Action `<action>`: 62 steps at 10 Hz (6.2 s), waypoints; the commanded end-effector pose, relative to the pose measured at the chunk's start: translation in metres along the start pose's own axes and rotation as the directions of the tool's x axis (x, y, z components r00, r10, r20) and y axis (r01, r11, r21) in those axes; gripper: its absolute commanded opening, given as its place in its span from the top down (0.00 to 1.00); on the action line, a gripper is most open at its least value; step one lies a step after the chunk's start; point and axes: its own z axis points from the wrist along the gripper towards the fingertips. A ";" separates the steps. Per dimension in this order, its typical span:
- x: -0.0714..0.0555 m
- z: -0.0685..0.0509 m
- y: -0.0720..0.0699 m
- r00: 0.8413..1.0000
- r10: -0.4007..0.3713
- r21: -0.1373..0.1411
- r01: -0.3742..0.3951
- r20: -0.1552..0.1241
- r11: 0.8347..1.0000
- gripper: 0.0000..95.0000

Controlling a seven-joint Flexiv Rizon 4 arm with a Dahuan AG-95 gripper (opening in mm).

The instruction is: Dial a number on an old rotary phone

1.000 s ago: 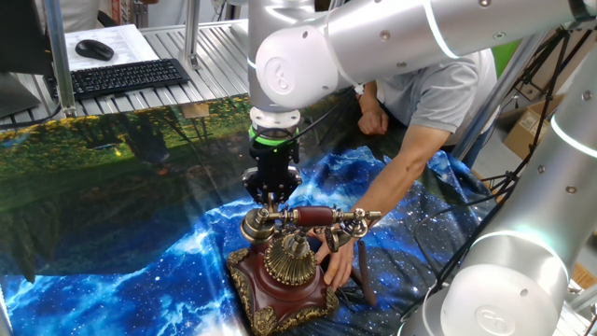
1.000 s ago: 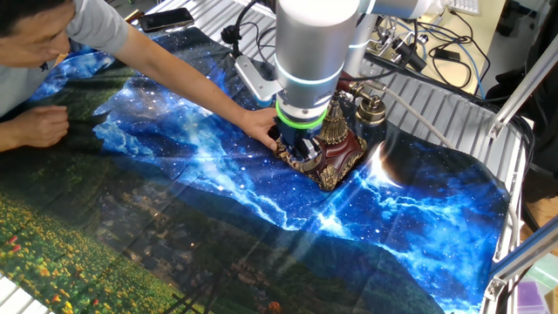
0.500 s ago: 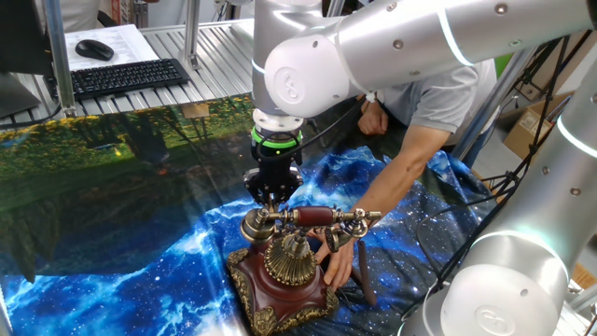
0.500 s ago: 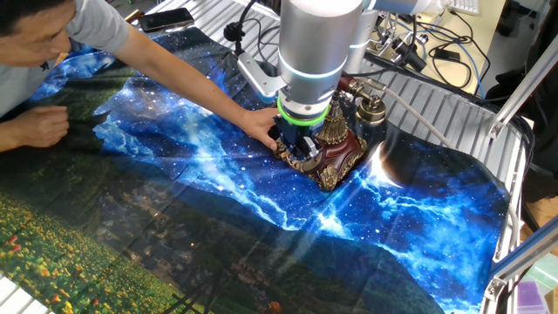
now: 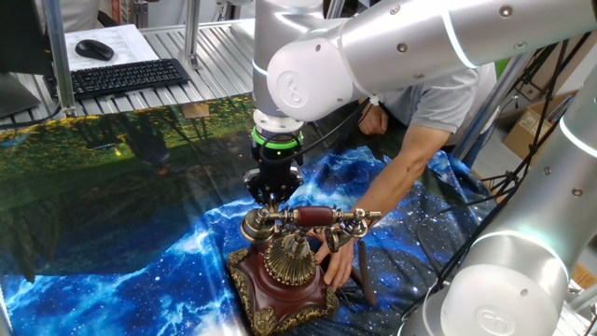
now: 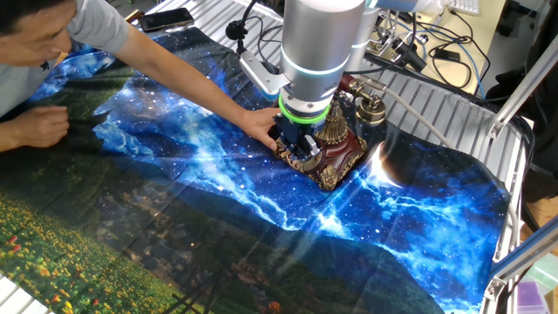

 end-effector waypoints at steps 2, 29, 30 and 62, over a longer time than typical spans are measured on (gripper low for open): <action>0.001 0.001 0.000 1.000 0.000 -0.001 0.000 -0.006 1.000 1.00; 0.007 -0.004 0.029 0.994 0.055 0.039 -0.059 0.093 0.997 1.00; 0.007 -0.004 0.029 0.994 0.054 0.043 -0.058 0.095 0.997 1.00; -0.008 0.006 0.049 0.965 0.059 0.184 -0.109 0.255 0.977 1.00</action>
